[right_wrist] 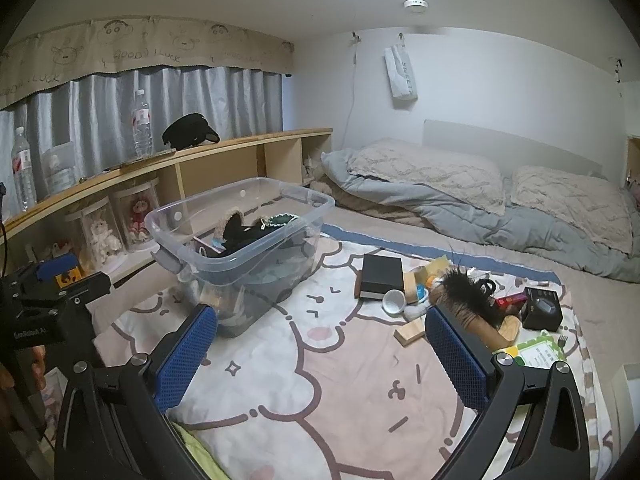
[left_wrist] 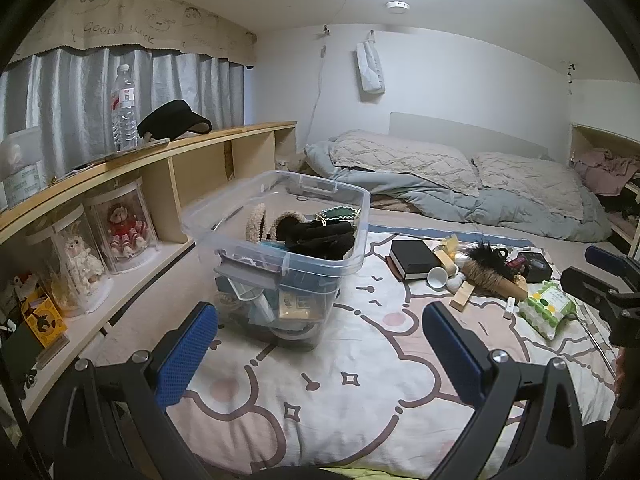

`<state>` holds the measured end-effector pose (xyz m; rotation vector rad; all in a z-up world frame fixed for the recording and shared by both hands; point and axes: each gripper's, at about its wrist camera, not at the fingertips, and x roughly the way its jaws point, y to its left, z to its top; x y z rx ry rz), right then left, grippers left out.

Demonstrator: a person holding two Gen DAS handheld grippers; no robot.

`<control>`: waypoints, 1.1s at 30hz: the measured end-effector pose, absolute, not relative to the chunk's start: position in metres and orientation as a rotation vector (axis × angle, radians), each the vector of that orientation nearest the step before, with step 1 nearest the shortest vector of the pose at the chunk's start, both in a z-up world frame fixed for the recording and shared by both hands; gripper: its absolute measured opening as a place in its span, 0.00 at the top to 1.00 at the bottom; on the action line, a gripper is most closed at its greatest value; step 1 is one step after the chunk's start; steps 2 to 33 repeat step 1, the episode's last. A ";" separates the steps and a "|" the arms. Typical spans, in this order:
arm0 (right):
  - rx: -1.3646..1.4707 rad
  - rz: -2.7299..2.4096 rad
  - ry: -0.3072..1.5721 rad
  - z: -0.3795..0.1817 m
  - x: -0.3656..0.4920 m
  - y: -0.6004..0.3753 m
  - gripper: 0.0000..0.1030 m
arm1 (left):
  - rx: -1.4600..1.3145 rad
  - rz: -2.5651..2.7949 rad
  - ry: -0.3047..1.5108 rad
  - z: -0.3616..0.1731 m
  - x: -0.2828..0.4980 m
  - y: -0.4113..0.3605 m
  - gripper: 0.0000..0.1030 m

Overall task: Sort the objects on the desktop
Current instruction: 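Withdraw both open tools from the bin back toward the bed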

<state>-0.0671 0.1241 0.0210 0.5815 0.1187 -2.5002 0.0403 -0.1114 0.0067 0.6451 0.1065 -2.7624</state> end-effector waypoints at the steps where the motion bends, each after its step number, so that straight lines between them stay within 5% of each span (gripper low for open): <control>1: 0.582 -2.499 0.120 0.021 -0.067 0.124 0.00 | 0.645 -2.763 0.105 0.007 0.040 -0.112 0.00; 33: 0.582 -2.499 0.120 0.021 -0.067 0.124 0.00 | 0.645 -2.763 0.105 0.007 0.040 -0.112 0.00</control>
